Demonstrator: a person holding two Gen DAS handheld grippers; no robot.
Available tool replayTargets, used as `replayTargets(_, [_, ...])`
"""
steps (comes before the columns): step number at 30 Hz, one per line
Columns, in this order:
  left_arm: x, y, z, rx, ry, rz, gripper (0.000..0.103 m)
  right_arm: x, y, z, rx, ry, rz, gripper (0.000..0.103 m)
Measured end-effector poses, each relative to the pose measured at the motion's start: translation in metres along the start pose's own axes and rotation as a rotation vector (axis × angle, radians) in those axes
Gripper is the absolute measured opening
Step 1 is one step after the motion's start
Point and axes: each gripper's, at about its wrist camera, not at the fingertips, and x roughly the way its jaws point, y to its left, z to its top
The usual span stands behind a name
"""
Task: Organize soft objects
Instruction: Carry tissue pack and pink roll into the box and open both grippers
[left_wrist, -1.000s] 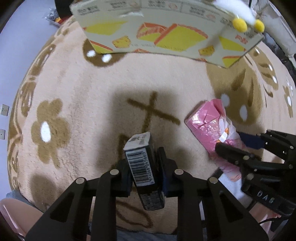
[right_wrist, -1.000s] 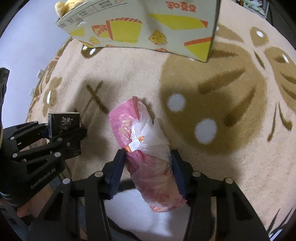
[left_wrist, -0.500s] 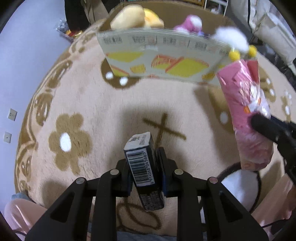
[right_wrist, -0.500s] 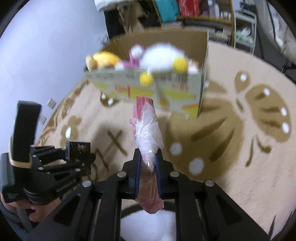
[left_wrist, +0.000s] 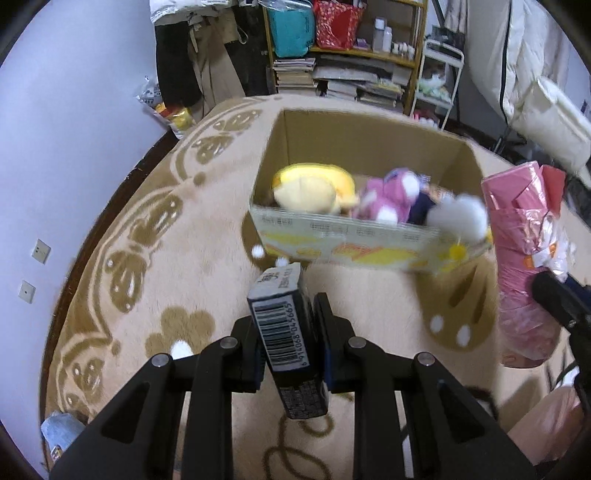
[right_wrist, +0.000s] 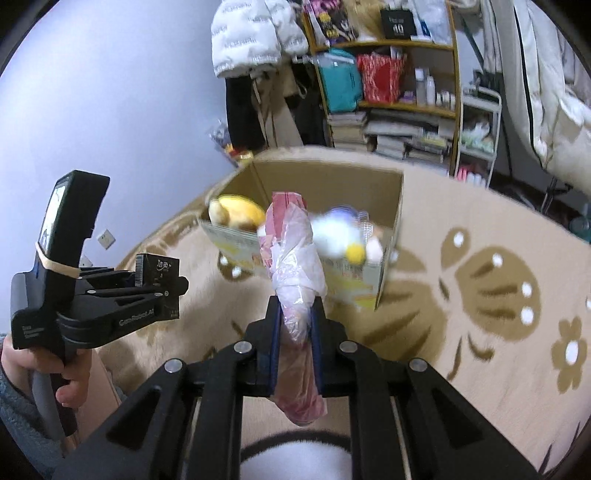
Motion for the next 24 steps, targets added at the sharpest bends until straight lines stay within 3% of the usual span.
replayTargets(15, [-0.011, -0.010, 0.088, 0.039, -0.127, -0.017, 0.022, 0.012, -0.001, 0.070, -0.063, -0.095, -0.037, 0.015])
replayTargets(19, [0.002, -0.009, 0.107, 0.035, -0.142, -0.090, 0.022, 0.023, -0.008, 0.081, -0.052, -0.097, -0.050, 0.015])
replayTargets(24, [0.028, -0.012, 0.122, 0.063, -0.142, -0.091, 0.022, 0.039, -0.008, 0.090, -0.096, -0.078, -0.093, 0.015])
